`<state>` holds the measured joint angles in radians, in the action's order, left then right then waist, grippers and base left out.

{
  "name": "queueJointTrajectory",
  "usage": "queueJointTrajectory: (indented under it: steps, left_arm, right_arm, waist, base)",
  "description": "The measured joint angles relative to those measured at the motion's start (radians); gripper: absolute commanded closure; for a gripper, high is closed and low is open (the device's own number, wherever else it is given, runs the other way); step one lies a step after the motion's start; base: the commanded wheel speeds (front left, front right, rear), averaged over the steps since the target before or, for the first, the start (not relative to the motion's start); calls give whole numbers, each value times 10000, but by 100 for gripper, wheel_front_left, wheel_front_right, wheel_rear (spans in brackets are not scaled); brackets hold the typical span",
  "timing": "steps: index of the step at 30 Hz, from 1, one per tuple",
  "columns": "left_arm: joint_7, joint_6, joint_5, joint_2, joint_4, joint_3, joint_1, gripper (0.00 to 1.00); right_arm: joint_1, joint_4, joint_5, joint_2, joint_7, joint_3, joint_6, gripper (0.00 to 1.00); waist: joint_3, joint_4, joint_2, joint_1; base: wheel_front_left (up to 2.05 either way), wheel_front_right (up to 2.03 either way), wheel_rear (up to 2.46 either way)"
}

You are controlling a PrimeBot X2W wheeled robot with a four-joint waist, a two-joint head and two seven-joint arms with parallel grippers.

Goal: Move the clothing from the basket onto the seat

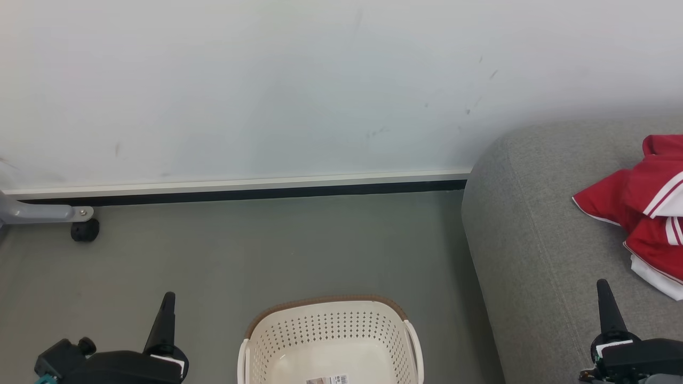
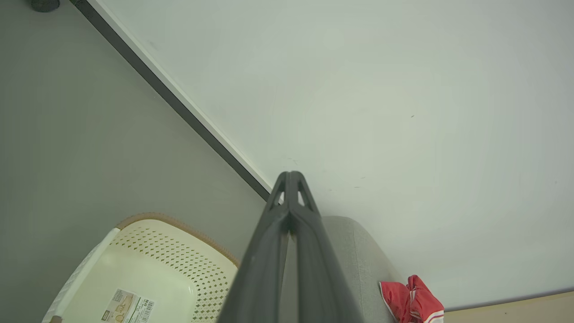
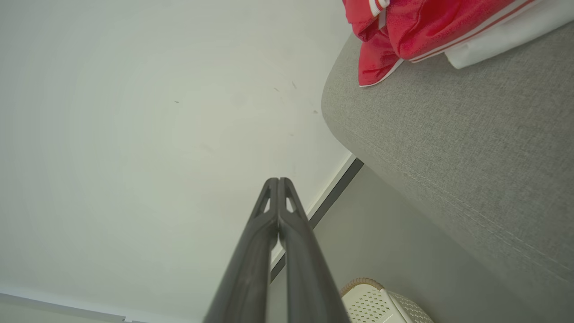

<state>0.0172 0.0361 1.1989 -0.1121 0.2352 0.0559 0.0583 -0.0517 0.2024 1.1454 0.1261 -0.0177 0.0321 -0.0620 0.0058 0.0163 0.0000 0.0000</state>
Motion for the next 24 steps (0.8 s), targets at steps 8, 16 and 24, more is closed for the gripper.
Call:
queueJointTrajectory:
  steps: [8, 16, 24]
  left_arm:
    - [-261, 174, 792, 144, 82, -293, 16, 100]
    - [-522, 349, 1655, 268, 167, -593, 54, 100]
    - [-819, 468, 2420, 422, 249, -892, 113, 100]
  right_arm:
    - [-34, 161, 886, -165, 265, 207, -92, 100]
    - [-115, 322, 1848, -332, 533, 408, -190, 100]
    - [-205, 491, 2727, -491, 794, 614, -353, 100]
  waist:
    - [-11, -34, 0, 0]
    - [-21, -67, 0, 0]
    - [-31, -101, 0, 0]
  base:
    - [0, 0, 0]
    - [0, 0, 0]
    - [0, 0, 0]
